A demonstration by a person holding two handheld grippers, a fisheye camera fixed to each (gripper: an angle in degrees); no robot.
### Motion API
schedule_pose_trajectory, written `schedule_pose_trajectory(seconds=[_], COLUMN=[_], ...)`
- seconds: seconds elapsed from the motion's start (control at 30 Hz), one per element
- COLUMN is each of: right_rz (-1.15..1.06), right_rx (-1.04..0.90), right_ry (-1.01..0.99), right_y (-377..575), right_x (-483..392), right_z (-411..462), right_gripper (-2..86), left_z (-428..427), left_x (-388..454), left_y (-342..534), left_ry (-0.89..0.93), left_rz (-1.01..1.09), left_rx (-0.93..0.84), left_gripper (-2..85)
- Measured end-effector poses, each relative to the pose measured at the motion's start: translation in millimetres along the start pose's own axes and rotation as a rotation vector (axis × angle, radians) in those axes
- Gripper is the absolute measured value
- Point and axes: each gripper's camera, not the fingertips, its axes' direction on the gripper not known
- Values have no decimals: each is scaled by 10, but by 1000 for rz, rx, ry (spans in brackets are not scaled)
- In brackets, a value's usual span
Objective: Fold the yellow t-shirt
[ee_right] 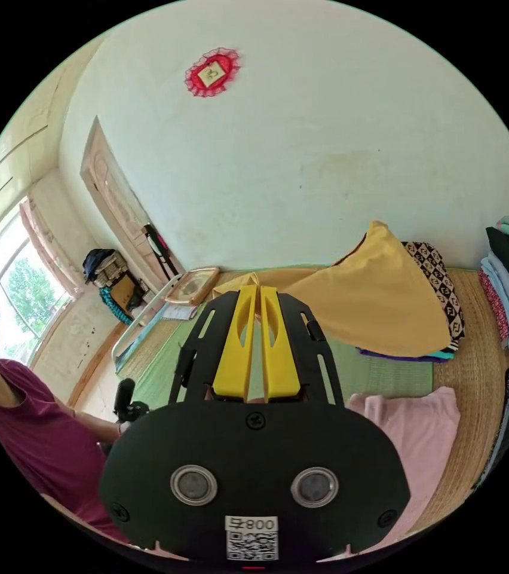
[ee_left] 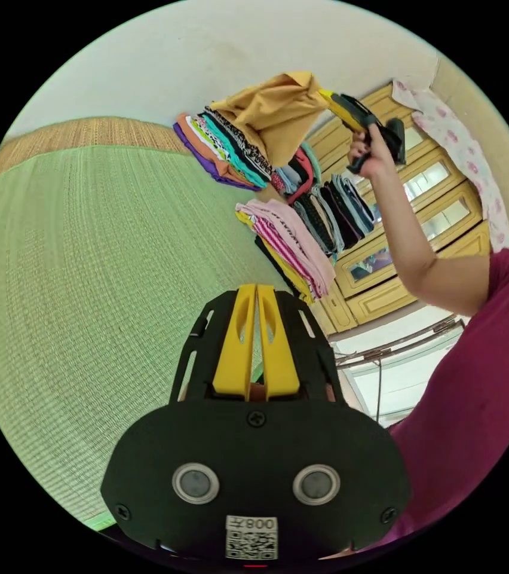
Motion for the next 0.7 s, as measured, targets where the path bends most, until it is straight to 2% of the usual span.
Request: schedule_pose_trajectory(seconds=[0.1,0.17,0.23,0.47,0.7], right_rz=[-8,2,22,119,185], right_rx=[-57,-92,-140,-296,-331], right_ry=[-37,-64,-96,-201,-201], right_y=[254,422,593,1280,1690], right_x=[-435,-646,-813,-1278,-1644], right_z=[-81,-98,-83,-140,-548], right_gripper=[6,6,6,6,6], left_z=[-349,-491,-536,-680,-906], left_x=[-401,-697,-847,-1202,-1320], left_y=[159,342,496,1353,1858], left_ry=[259,509,595,717,766], left_rz=[-161,-263,-313,-488,-503], left_rx=[141,249,274,309,314], left_gripper=[71,93,102,120,126])
